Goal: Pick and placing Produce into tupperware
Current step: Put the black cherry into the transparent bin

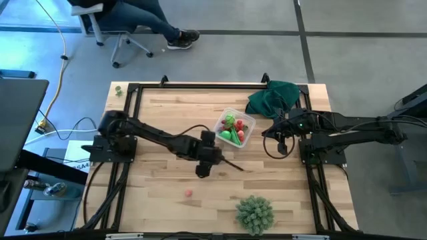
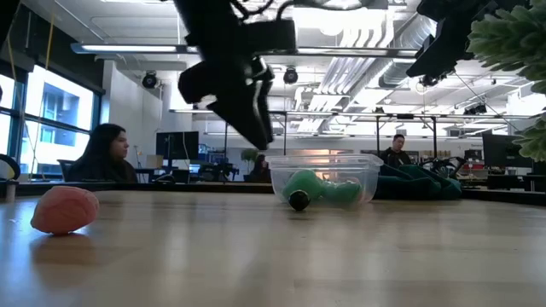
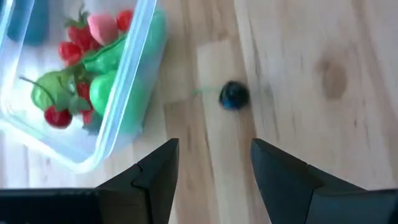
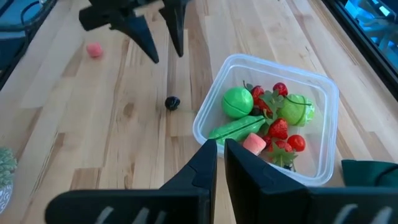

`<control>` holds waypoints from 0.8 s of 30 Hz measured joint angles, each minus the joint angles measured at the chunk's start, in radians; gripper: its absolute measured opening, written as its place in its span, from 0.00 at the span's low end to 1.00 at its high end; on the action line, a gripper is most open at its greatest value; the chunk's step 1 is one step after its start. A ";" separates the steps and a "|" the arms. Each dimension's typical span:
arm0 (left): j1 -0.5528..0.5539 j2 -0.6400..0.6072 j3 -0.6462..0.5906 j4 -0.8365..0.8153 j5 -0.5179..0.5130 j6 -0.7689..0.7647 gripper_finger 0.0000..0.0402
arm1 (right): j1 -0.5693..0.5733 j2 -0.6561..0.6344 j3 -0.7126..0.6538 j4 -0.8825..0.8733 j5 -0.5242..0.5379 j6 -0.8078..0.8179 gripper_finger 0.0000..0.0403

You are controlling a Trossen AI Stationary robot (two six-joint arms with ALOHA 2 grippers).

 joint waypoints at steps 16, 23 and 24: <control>0.060 -0.003 -0.316 0.479 0.133 -0.083 0.47 | 0.000 0.000 0.000 0.002 0.000 0.000 0.06; 0.060 0.030 -0.317 0.515 0.229 -0.068 0.47 | 0.000 -0.001 0.000 0.002 0.000 0.000 0.06; 0.060 0.030 -0.317 0.522 0.220 -0.068 0.47 | 0.000 0.000 0.000 0.001 0.000 0.000 0.06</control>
